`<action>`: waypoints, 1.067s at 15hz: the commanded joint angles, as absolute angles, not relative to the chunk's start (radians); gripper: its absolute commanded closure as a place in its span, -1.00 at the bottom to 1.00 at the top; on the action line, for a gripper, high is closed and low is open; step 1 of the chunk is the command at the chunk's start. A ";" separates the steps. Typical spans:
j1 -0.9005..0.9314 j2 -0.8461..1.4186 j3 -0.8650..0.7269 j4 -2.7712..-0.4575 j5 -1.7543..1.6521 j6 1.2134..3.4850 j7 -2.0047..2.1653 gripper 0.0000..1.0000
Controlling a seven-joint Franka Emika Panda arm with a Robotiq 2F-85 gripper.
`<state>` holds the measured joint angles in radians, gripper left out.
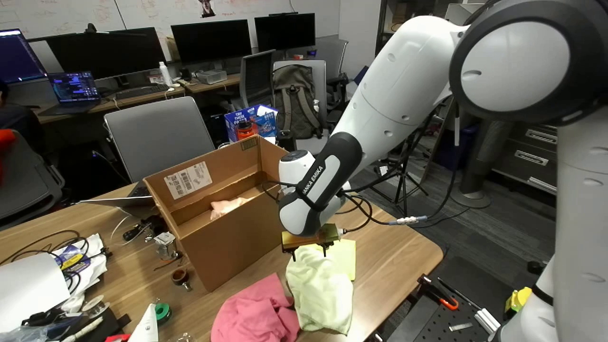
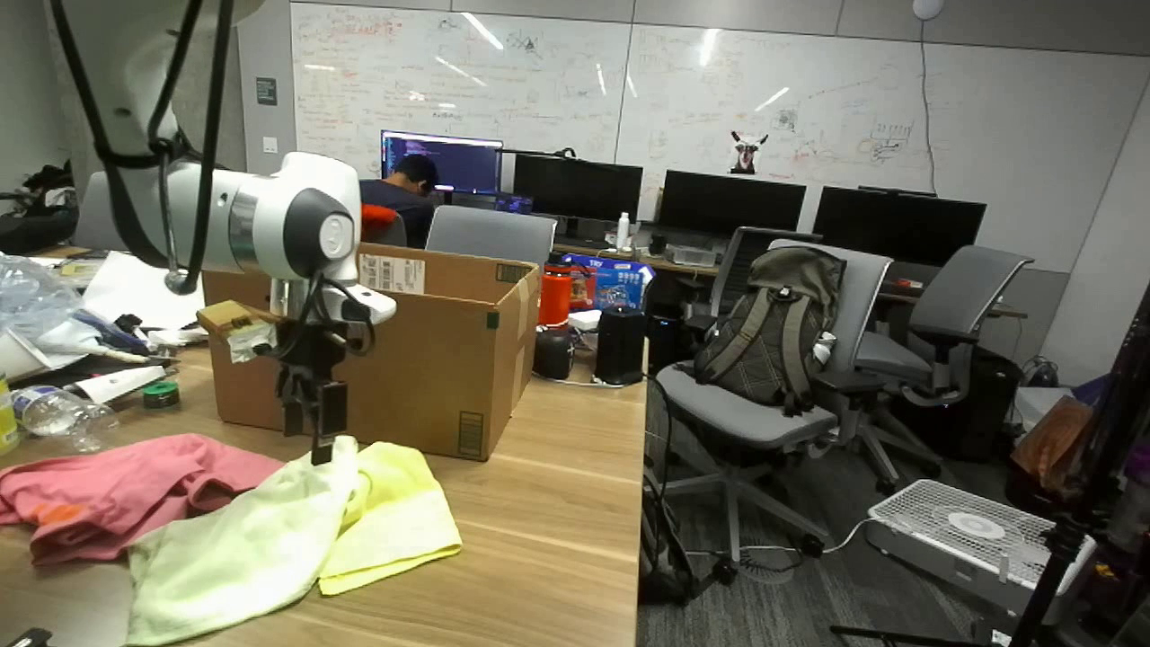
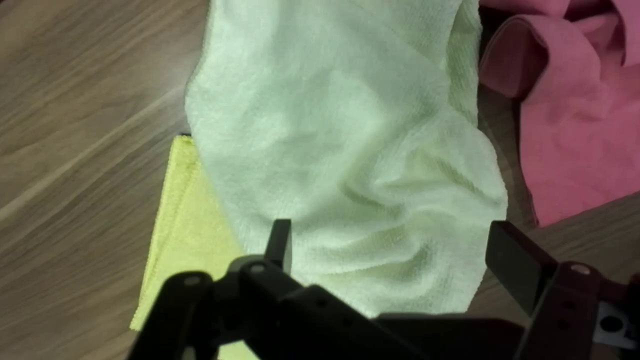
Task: Put the peach shirt, the green and yellow towels and the pink shirt in the box respectively
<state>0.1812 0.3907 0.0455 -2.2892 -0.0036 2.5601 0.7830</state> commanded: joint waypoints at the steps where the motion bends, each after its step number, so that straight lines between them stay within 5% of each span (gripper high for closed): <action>1: 0.193 0.422 0.043 -2.282 0.040 2.603 0.766 -1.00; 16: 0.206 0.528 0.044 -2.255 0.095 2.681 0.739 -1.00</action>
